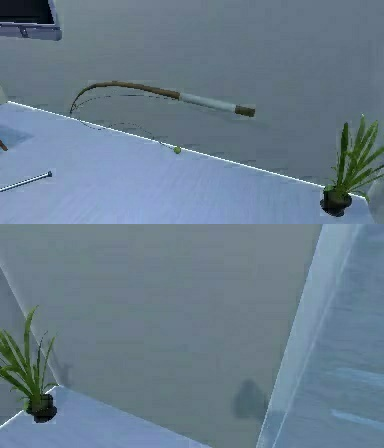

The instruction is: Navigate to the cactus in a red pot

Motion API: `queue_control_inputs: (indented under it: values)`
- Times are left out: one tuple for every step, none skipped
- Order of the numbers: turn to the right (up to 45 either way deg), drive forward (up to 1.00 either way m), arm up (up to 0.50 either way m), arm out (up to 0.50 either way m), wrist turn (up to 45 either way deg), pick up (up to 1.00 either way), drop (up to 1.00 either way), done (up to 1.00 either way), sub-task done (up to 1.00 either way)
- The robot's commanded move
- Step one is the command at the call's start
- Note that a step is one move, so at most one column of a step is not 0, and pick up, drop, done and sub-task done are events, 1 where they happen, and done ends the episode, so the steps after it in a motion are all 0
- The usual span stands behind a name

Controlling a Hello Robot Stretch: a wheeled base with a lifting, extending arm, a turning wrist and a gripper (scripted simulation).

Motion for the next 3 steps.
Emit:
queue_control_inputs:
  values:
    - [0.0, 0.35, 0.00, 0.00, 0.0, 0.00, 0.00, 0.00, 0.00]
    - [-39.0, 0.00, 0.00, 0.00, 0.0, 0.00, 0.00, 0.00, 0.00]
    - [0.0, 1.00, 0.00, 0.00, 0.0, 0.00, 0.00, 0.00, 0.00]
